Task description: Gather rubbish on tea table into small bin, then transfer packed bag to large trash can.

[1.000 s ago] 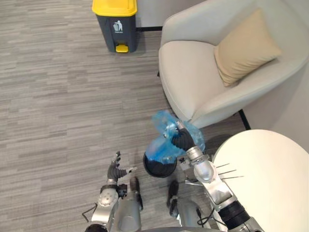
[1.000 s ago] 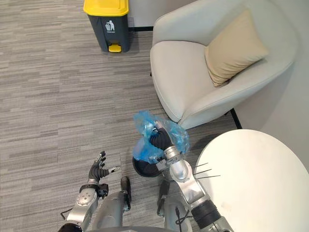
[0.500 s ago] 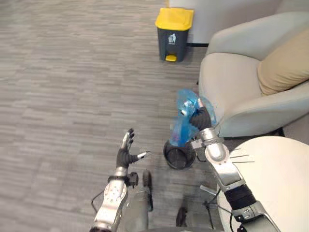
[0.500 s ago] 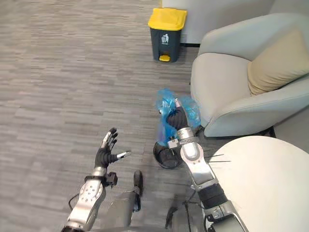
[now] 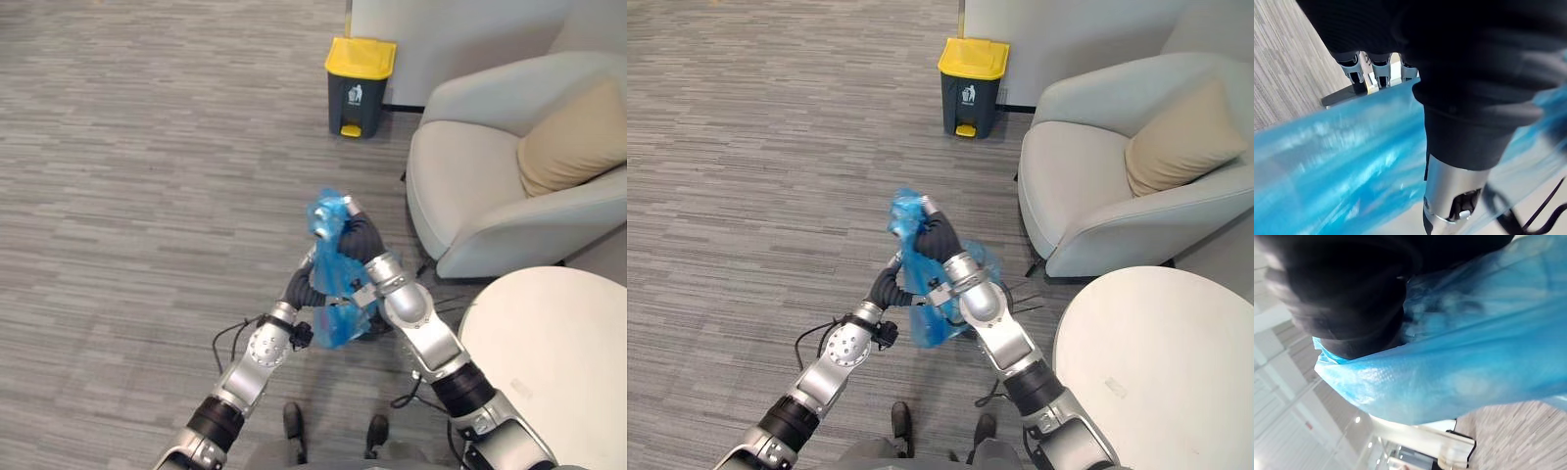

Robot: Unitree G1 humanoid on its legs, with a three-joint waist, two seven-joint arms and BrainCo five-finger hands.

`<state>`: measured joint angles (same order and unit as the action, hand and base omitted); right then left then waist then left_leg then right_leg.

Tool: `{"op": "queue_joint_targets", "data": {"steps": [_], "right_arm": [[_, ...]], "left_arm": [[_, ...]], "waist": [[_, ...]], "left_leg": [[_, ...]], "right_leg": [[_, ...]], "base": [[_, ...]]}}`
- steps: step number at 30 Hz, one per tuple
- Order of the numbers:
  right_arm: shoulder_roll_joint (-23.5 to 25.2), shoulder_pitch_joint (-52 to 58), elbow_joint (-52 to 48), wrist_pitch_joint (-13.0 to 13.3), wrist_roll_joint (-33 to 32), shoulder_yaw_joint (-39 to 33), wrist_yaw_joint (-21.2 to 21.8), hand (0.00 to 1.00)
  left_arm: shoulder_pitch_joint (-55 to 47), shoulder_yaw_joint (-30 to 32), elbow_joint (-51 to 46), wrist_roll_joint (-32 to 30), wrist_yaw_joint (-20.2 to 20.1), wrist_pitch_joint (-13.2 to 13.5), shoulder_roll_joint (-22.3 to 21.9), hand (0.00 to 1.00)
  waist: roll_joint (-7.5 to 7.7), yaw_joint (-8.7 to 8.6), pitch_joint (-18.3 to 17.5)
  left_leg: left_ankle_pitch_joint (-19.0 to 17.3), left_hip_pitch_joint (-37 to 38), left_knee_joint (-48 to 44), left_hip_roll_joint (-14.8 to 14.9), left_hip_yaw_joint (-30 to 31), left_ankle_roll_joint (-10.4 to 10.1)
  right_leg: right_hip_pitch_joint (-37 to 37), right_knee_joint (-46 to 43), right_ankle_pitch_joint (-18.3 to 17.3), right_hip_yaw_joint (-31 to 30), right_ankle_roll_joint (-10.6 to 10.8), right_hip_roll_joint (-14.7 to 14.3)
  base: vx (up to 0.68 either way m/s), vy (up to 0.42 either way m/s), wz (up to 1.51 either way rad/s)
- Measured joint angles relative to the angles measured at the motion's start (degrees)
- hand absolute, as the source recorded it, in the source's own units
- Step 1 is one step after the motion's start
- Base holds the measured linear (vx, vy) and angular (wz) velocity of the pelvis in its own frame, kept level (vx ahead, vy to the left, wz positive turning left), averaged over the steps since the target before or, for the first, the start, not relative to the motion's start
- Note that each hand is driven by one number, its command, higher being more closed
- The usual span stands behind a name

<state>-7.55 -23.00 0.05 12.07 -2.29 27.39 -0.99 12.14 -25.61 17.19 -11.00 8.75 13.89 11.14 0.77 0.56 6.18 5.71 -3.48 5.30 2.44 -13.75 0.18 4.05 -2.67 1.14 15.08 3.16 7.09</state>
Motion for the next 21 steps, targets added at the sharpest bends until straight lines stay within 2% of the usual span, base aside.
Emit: {"op": "queue_joint_targets", "data": {"steps": [3, 4, 9, 15, 16, 21], "right_arm": [[0.74, -2.05, 0.02, -0.64, -0.71, 4.62, 1.08, 1.0], [0.75, -2.74, 0.02, -1.38, -1.78, 6.14, 1.3, 1.0], [0.75, -4.1, 0.03, -3.64, -6.42, 9.9, 1.25, 1.0], [0.41, -6.12, 0.03, -3.67, -9.42, 15.64, 2.57, 1.0], [0.41, -6.29, 0.03, -3.67, -9.42, 15.67, 2.57, 0.0], [0.43, -7.11, 0.03, -3.43, -7.4, 16.66, 2.71, 0.0]], "left_arm": [[1.69, -1.16, 1.94, -0.07, 0.28, -0.16, -1.22, 0.0], [2.98, -1.33, 3.03, -0.38, 0.34, -0.16, -1.72, 1.0], [5.58, -0.97, 7.49, -0.95, 2.91, -0.13, -0.7, 1.0], [6.79, -1.05, 8.36, -0.95, 4.25, -0.02, -0.69, 1.0], [6.79, -1.06, 8.35, -0.95, 4.29, 0.03, -0.69, 1.0], [6.37, -0.64, 7.42, -0.6, 5.25, 0.07, -0.8, 1.0]], "waist": [[0.51, 0.09, -0.43], [0.61, 0.17, -0.53], [1.13, 0.27, -0.87], [1.19, 0.23, -1.08], [1.19, 0.25, -1.11], [1.2, 0.2, -1.13]], "left_leg": [[0.06, 0.35, 0.03, 0.0, -0.64, -0.02], [0.18, 0.33, 0.06, 0.04, -0.71, -0.18], [0.49, 0.95, 0.11, 0.82, -1.79, -0.62], [0.84, 0.9, 0.17, 1.76, -2.11, -1.14], [0.87, 0.9, 0.17, 1.82, -2.11, -1.18], [1.13, 0.88, 0.19, 2.38, -2.14, -1.56]], "right_leg": [[0.0, 0.35, 0.65, -1.05, -0.1, -0.16], [-0.1, 0.8, 1.07, -1.19, -0.21, -0.29], [-0.07, 1.07, 1.8, -2.64, -0.89, -1.18], [-0.11, 2.05, 2.63, -3.27, -1.32, -2.29], [-0.11, 2.1, 2.66, -3.3, -1.37, -2.36], [-0.37, 2.99, 3.24, -3.51, -1.82, -3.04]], "base": [[-0.03, 0.042, -0.16], [-0.03, 0.023, -0.07], [-0.03, 0.003, -0.14], [-0.01, -0.013, -0.06], [-0.01, -0.014, -0.03], [0.0, -0.007, -0.03]]}}
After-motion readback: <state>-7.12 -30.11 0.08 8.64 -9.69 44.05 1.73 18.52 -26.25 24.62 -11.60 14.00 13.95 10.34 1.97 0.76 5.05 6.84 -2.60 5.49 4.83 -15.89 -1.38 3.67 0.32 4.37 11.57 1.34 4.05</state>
